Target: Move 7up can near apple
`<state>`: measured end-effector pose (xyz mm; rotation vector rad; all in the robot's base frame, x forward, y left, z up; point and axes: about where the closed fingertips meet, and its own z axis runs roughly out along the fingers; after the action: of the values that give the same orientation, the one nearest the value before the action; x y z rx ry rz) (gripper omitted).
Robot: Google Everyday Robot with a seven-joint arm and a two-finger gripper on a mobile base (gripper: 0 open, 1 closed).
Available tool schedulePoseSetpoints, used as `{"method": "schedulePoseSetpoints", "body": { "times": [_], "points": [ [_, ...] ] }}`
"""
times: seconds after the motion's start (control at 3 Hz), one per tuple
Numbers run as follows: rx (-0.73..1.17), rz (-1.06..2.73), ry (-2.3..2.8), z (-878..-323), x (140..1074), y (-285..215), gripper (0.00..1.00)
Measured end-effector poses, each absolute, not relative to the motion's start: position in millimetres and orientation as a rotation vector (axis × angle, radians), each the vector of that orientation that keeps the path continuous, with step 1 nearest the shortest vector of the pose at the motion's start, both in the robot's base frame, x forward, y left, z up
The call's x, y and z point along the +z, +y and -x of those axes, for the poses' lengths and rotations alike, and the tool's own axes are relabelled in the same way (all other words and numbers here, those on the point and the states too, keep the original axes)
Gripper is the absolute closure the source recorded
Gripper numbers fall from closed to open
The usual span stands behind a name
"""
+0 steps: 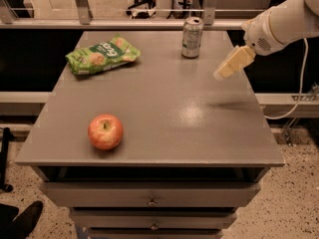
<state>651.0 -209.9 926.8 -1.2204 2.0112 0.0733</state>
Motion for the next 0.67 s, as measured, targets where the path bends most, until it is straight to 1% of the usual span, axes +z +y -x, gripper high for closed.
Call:
{"method": "schedulePoseSetpoints", "body": {
  "times": [0.67],
  "points": [
    [0.202,1.076,1.921,-740.1,905.3,-173.7,0.00]
  ]
}}
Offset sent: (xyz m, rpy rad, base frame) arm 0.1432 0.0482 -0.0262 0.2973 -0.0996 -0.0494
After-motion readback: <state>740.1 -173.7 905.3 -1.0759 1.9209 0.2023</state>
